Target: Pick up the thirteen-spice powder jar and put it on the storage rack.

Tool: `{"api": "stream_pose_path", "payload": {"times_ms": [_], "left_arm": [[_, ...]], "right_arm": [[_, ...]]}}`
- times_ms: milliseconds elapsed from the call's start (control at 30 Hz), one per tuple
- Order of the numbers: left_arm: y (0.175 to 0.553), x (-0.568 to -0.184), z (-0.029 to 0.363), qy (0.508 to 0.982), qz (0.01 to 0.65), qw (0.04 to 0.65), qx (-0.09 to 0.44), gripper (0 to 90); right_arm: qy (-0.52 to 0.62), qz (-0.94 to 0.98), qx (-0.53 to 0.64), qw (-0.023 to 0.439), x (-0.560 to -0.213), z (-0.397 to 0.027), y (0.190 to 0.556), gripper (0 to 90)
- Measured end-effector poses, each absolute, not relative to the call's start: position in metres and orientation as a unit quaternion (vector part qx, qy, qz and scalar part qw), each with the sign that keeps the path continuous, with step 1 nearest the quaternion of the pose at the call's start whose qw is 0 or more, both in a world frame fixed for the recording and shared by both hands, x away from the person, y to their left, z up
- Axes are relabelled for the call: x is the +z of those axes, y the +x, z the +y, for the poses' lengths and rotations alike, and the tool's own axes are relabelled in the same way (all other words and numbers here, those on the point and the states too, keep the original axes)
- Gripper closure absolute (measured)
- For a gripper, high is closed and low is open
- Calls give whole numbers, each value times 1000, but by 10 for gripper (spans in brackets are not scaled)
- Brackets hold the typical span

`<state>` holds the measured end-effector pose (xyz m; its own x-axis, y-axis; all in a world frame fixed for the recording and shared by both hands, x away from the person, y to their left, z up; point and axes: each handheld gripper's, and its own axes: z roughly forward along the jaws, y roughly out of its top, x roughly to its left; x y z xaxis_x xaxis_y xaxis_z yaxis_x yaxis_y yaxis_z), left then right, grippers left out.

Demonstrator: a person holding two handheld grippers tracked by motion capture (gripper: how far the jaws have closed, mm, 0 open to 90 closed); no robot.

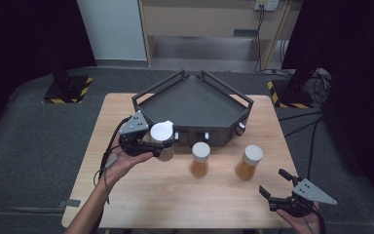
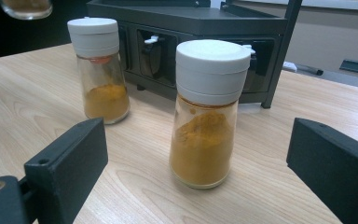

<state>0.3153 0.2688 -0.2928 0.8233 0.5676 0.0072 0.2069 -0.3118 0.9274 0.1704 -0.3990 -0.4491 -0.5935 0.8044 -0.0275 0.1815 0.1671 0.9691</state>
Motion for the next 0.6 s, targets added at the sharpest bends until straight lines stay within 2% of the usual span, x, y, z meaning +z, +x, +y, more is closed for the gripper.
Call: {"api": "stream_pose_path", "payload": {"times_ms": [600], "left_arm": [[353, -273, 264, 782, 276, 524, 193, 296]], "right_arm": [[350, 707, 544, 284, -449, -400, 171, 51]]}}
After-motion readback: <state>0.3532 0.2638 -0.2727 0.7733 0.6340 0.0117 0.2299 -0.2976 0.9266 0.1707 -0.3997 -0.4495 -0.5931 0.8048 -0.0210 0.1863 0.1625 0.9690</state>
